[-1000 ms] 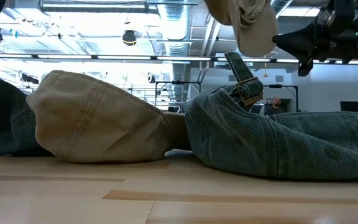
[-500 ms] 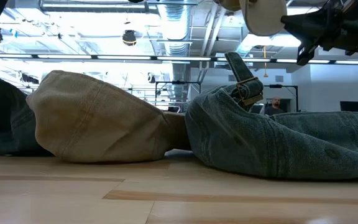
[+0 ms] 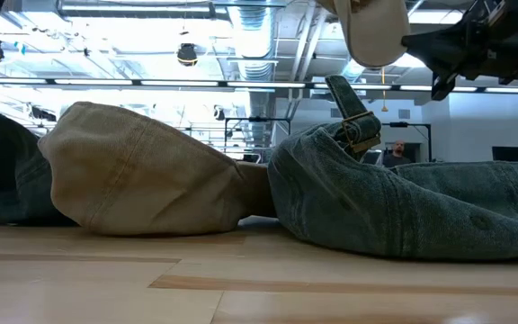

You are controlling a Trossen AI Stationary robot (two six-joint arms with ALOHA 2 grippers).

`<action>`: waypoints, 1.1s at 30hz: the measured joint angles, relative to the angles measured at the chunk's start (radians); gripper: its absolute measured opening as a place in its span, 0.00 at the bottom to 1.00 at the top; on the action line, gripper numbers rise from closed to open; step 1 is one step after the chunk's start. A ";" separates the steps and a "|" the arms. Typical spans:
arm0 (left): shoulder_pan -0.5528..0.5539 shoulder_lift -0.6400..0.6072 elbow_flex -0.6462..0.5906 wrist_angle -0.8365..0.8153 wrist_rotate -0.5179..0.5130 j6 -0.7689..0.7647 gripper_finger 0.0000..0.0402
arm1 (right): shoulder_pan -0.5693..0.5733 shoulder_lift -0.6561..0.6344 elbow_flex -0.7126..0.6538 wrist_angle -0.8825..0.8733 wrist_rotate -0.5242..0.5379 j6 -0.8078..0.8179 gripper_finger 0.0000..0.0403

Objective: Pick & Place hat
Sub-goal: Put the right brown cap into the right transparent bin

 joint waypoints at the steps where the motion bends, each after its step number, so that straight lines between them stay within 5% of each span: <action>1: -0.002 -0.014 0.002 0.006 -0.008 0.015 0.66 | 0.000 0.000 0.000 -0.003 0.000 -0.003 0.01; 11: -0.033 -0.145 0.002 -0.044 -0.062 -0.107 0.66 | 0.000 0.000 0.000 -0.007 0.035 -0.016 0.01; 19: -0.122 -0.155 0.002 -0.309 0.135 -0.329 0.66 | 0.000 0.000 0.000 -0.022 0.154 -0.032 0.01; 24: -0.154 -0.090 0.001 -0.340 0.142 -0.324 0.66 | 0.000 0.000 0.000 -0.025 0.195 -0.040 0.01; 33: -0.151 0.037 0.001 -0.086 0.124 -0.108 0.66 | 0.002 0.000 0.000 -0.029 0.217 -0.051 0.00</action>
